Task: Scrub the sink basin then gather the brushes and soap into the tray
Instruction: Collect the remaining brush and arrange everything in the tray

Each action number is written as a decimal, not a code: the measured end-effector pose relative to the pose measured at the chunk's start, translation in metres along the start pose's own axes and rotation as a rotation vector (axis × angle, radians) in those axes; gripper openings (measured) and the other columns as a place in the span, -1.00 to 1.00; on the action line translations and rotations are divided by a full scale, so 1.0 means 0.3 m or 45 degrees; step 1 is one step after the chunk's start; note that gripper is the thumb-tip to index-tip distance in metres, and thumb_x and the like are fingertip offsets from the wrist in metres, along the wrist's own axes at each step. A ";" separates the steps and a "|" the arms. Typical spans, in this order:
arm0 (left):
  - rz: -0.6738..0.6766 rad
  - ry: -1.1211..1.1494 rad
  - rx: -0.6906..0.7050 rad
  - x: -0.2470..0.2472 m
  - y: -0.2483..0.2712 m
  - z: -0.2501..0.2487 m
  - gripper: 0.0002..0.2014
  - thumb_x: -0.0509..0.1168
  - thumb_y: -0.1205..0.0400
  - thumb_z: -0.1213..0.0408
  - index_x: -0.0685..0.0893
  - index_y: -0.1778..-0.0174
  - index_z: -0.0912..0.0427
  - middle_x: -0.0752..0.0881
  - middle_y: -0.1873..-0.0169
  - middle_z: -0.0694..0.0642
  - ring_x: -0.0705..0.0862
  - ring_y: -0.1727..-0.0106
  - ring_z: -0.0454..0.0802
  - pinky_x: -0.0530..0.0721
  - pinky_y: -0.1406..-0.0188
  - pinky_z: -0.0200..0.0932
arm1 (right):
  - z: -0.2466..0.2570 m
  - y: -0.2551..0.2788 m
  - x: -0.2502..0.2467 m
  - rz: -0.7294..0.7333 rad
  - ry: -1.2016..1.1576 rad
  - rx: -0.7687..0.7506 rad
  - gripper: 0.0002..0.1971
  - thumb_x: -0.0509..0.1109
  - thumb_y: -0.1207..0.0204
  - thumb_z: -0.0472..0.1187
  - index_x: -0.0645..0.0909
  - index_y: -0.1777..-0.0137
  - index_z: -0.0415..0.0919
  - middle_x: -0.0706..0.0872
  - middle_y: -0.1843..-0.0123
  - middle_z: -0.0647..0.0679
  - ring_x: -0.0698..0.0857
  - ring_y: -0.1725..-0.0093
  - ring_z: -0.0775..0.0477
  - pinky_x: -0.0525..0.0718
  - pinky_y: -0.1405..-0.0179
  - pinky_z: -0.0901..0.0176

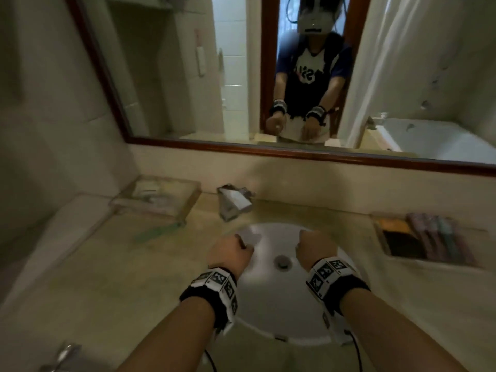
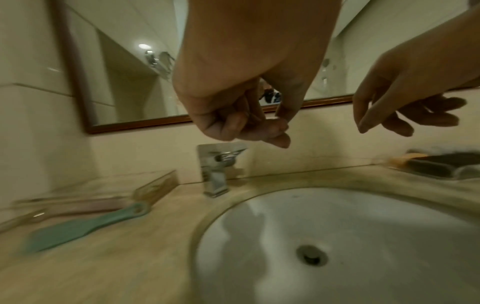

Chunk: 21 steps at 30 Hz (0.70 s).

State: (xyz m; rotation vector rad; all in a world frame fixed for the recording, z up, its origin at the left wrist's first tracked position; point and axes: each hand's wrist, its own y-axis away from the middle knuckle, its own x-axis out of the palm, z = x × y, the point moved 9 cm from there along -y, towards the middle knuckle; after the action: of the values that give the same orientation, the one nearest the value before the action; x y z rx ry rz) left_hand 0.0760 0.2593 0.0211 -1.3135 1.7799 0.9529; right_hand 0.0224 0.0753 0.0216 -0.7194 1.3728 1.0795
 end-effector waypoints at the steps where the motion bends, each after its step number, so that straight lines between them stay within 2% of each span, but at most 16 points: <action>1: -0.019 0.017 -0.049 -0.035 -0.001 0.086 -0.73 0.23 -0.60 0.02 0.62 0.20 0.17 0.75 0.15 0.19 0.72 -0.01 0.19 0.65 0.03 -0.08 | 0.080 0.000 0.025 0.033 0.004 -0.036 -0.76 0.18 -0.65 -0.20 0.54 -0.24 -0.24 0.68 -0.25 -0.16 0.66 -0.24 -0.18 0.62 -0.15 0.08; 4: -0.049 0.034 -0.179 -0.125 -0.012 0.307 -0.75 0.26 -0.57 -0.05 0.58 0.21 0.07 0.75 0.10 0.13 0.72 -0.04 0.17 0.63 0.03 -0.11 | 0.319 -0.041 0.073 0.091 0.021 -0.183 -0.74 0.13 -0.68 -0.21 0.51 -0.27 -0.23 0.64 -0.30 -0.17 0.63 -0.29 -0.17 0.59 -0.22 0.05; 7: -0.077 0.018 -0.297 -0.194 -0.054 0.508 -0.73 0.27 -0.57 0.01 0.66 -0.06 0.08 0.76 -0.06 0.13 0.70 -0.15 0.16 0.67 -0.10 -0.07 | 0.556 -0.099 0.108 0.160 0.064 -0.360 -0.72 0.15 -0.67 -0.18 0.48 -0.32 -0.19 0.61 -0.35 -0.17 0.59 -0.35 -0.18 0.55 -0.33 0.02; 12: -0.095 0.008 -0.406 -0.275 -0.183 0.769 -0.62 0.30 -0.57 0.17 0.55 -0.33 0.03 0.62 -0.28 0.11 0.63 -0.27 0.11 0.66 -0.25 -0.01 | 0.912 -0.216 0.185 0.236 0.188 -0.738 -0.62 0.24 -0.64 -0.18 0.42 -0.44 -0.18 0.54 -0.41 -0.19 0.57 -0.37 -0.22 0.57 -0.36 -0.04; 18: -0.060 -0.243 -0.382 -0.317 -0.415 0.938 -0.41 0.24 -0.59 0.33 0.27 -0.58 0.07 0.40 -0.49 0.10 0.39 -0.50 0.10 0.51 -0.43 0.00 | 1.181 -0.411 0.326 0.387 0.199 -0.834 -0.55 0.26 -0.62 -0.28 0.36 -0.51 -0.23 0.54 -0.45 -0.23 0.59 -0.37 -0.25 0.57 -0.35 -0.02; 21: -0.012 -0.294 -0.372 -0.286 -0.508 0.987 -0.37 0.22 -0.60 0.41 0.22 -0.60 0.05 0.34 -0.54 0.08 0.33 -0.54 0.10 0.44 -0.48 0.01 | 1.267 -0.500 0.400 0.397 0.267 -0.879 -0.50 0.22 -0.61 -0.41 0.31 -0.55 -0.23 0.38 -0.53 -0.22 0.58 -0.36 -0.29 0.56 -0.39 -0.05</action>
State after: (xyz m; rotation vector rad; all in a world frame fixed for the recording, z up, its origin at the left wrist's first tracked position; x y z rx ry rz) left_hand 0.2776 0.5242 -0.0655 -1.3236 1.4976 1.3407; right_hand 0.2974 0.3844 -0.0791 -1.1635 1.3094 1.8074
